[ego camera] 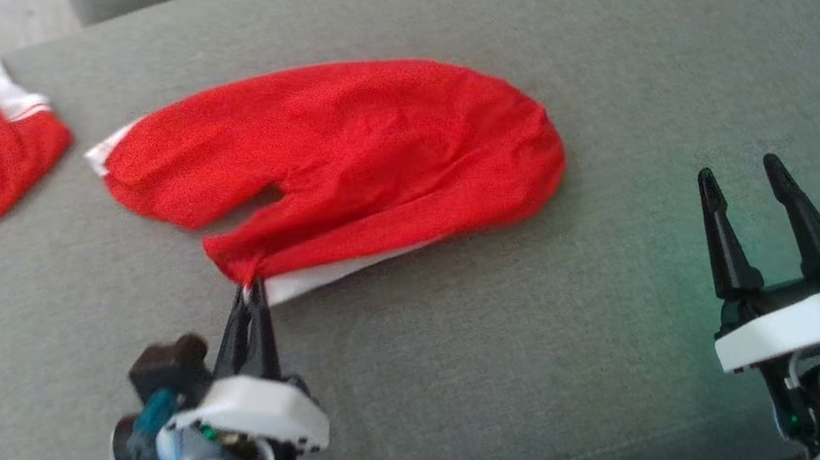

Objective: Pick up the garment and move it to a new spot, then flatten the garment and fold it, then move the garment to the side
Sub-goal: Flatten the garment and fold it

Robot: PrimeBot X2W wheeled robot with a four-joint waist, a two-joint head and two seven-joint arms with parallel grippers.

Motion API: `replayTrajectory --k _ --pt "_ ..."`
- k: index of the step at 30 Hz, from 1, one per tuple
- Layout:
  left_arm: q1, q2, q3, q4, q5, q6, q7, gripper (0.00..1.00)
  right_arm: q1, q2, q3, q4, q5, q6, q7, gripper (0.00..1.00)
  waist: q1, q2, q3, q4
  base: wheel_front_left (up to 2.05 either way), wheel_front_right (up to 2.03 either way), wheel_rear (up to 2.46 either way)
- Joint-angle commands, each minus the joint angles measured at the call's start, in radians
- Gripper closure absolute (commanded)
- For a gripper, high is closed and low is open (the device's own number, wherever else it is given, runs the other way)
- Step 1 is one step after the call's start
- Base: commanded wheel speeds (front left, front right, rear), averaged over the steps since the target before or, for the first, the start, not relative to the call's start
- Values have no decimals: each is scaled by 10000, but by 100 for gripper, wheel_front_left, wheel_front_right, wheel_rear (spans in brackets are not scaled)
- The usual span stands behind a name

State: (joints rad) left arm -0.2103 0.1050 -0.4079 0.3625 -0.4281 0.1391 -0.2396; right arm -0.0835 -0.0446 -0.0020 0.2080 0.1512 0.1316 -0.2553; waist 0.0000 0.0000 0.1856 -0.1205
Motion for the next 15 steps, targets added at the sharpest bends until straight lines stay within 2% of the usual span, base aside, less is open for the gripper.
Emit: replayTrajectory --k 1,6,15 --pt "151 274 419 -721 -112 176 -21 100 -41 -56 263 -277 -103 -9 -65 0 0 0 -278 323 0 0 0" --pt "986 534 773 -1327 -379 549 171 100 50 -56 350 -187 -227 -9 -65 0 0 0 -335 524 0 0 0" --pt "1011 642 1318 -776 -584 789 -9 100 -95 -56 525 -44 -460 -9 -65 0 0 0 -57 511 0 0 0"
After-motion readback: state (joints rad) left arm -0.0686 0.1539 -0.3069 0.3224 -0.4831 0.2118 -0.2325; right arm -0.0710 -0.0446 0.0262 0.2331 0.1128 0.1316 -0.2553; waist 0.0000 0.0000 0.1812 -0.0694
